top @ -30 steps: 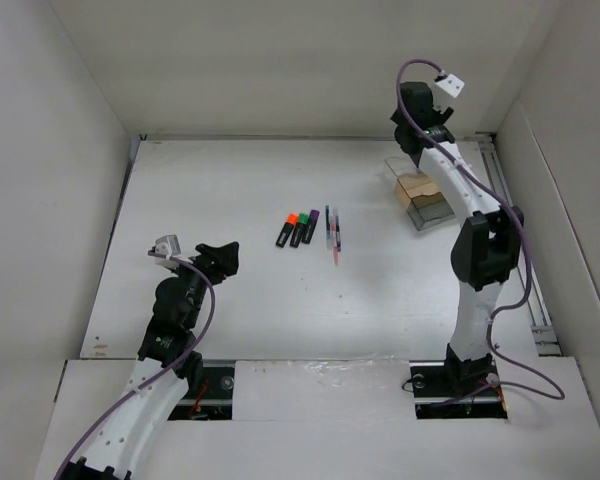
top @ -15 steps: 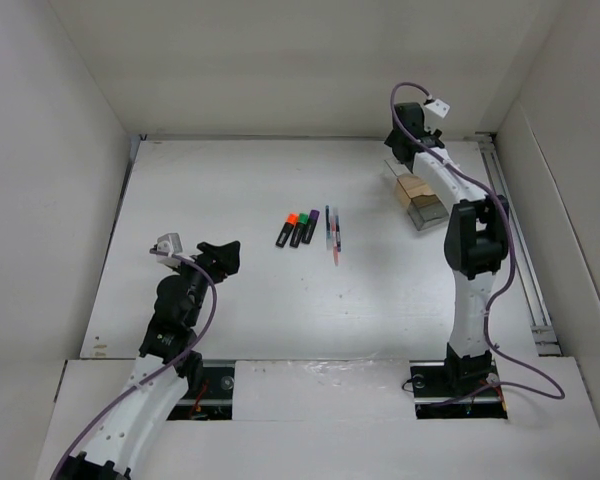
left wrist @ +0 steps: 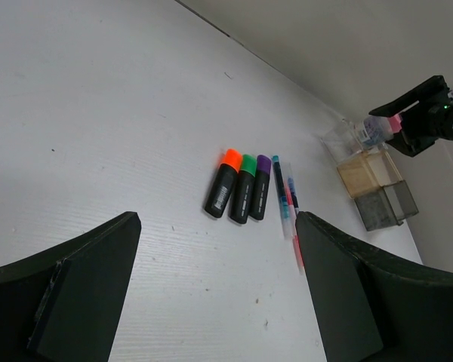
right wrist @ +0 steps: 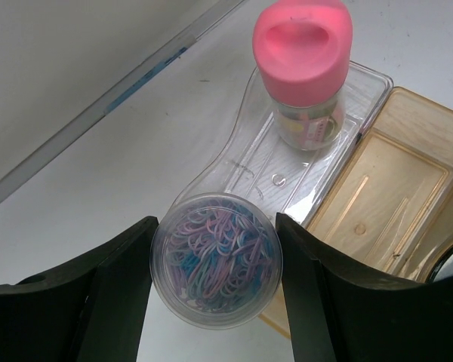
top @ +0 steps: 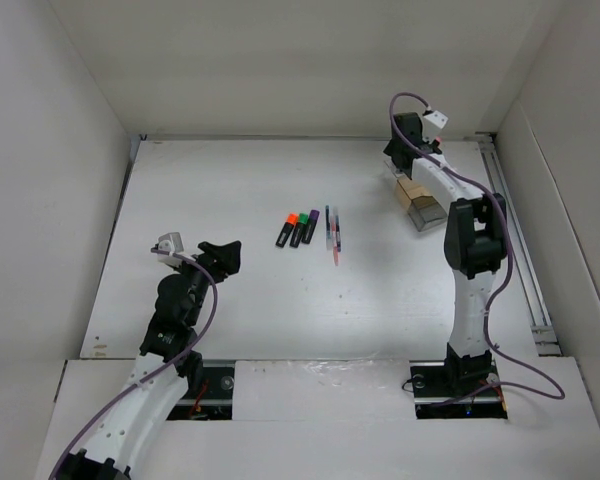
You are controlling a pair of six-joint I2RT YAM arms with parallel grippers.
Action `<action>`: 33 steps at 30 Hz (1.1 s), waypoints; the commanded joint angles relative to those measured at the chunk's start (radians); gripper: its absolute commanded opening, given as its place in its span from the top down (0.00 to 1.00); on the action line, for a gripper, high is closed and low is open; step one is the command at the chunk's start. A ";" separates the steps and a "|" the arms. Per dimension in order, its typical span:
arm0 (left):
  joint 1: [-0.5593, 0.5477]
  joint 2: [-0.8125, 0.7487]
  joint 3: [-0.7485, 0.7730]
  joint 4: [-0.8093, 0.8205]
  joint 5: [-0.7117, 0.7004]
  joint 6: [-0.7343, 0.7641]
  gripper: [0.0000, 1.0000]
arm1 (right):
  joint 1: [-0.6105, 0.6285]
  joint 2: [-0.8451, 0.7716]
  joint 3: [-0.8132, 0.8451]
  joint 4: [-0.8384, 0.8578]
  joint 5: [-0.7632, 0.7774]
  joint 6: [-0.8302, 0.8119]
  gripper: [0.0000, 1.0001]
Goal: Sort the stationery into containers
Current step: Place the stationery in the storage box.
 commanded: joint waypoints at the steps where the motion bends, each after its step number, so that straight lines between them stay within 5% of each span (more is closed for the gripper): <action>1: -0.003 0.007 0.012 0.049 0.015 -0.009 0.18 | -0.002 0.002 0.009 0.005 0.001 0.009 0.39; 24: -0.003 -0.004 0.012 0.062 0.015 -0.009 0.18 | -0.002 0.061 0.079 -0.032 0.071 0.014 0.42; 26: -0.003 0.009 0.012 0.062 0.024 -0.009 0.18 | -0.002 0.047 0.069 -0.021 0.071 0.023 0.37; 29: -0.003 -0.001 0.012 0.062 0.024 -0.009 0.18 | -0.002 0.013 0.031 -0.021 0.062 0.032 0.15; 33: -0.003 -0.001 0.012 0.062 0.024 -0.009 0.18 | -0.002 -0.027 0.040 -0.035 0.031 0.051 0.06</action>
